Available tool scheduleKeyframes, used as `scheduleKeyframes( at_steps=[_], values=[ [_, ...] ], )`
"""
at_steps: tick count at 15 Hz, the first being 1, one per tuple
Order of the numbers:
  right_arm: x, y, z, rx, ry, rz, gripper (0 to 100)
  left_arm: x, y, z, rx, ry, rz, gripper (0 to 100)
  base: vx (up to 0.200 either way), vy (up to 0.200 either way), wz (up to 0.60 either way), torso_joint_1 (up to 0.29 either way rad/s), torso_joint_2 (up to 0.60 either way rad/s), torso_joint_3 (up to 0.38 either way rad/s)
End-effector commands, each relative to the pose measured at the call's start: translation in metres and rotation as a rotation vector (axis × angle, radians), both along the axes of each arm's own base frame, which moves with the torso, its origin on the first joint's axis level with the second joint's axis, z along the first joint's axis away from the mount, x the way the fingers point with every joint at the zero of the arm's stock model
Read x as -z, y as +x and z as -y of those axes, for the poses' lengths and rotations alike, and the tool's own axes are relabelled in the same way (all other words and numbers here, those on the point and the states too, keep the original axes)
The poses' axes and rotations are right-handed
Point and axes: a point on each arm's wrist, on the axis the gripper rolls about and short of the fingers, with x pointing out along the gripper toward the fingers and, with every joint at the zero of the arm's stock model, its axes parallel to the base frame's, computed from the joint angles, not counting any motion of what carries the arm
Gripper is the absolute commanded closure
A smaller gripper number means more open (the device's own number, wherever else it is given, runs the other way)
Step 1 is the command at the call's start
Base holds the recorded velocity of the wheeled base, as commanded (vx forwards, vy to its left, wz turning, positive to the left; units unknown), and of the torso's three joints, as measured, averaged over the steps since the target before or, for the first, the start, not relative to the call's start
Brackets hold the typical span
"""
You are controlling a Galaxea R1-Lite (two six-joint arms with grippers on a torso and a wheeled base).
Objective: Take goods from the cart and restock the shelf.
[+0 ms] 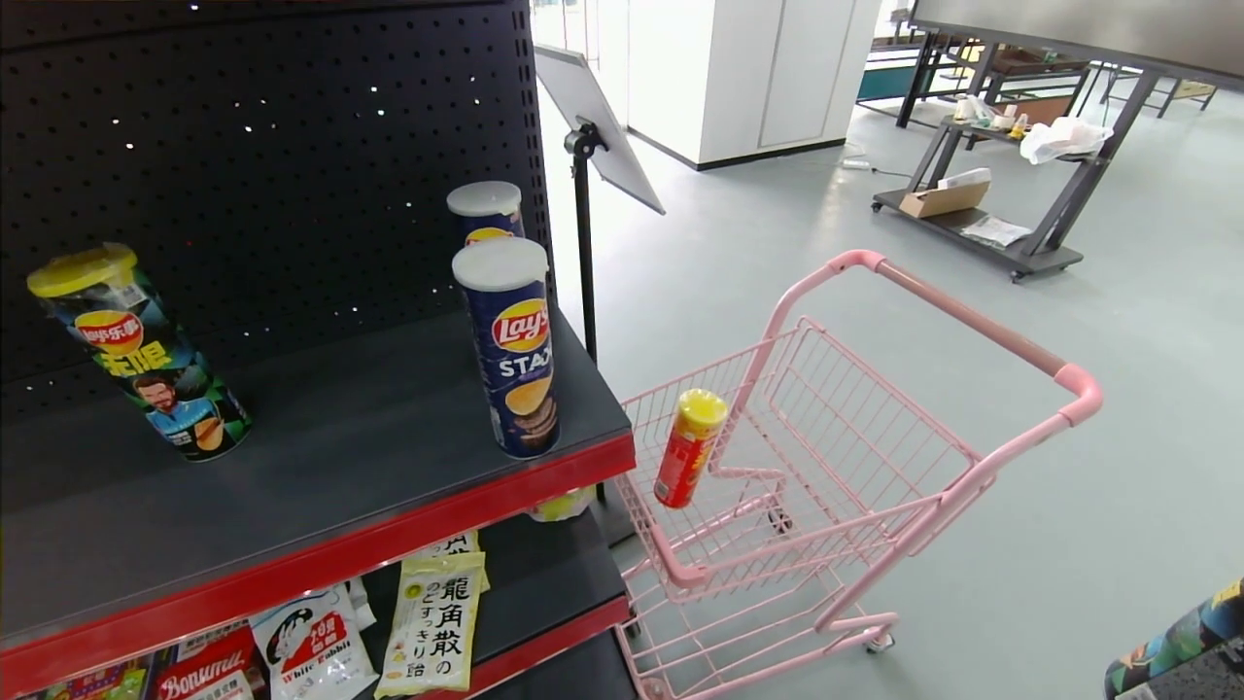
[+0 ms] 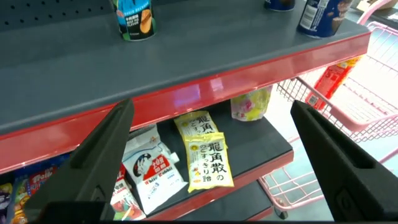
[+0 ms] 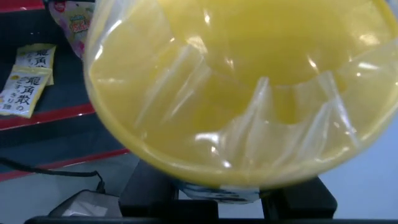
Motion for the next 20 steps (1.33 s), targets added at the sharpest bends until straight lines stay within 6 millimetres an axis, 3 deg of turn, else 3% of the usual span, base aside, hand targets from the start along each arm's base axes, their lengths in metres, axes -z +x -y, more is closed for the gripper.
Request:
scheduleKeyframes(
  at_steps=[1, 5, 9, 20],
  values=[
    [-0.005, 0.006, -0.001, -0.013, 0.002, -0.02, 100, 0.0, 0.0, 0.0, 0.0, 0.0, -0.002, 0, 0.0, 0.0, 0.0, 0.168, -0.35, -0.198],
    [-0.031, 0.029, -0.006, -0.142, 0.04, -0.041, 100, 0.0, 0.0, 0.0, 0.001, 0.0, -0.002, 0, 0.0, 0.0, 0.0, 0.162, -0.35, -0.195],
    [-0.048, 0.056, -0.008, -0.161, 0.017, -0.074, 100, 0.0, 0.0, 0.0, 0.001, 0.0, -0.002, 0, 0.0, 0.0, 0.0, 0.109, -0.25, -0.132],
    [-0.035, 0.057, -0.01, -0.21, 0.02, -0.127, 100, 0.0, 0.0, 0.0, 0.001, 0.0, -0.002, 0, 0.0, 0.0, 0.49, 0.004, 0.0, 0.001]
  ],
)
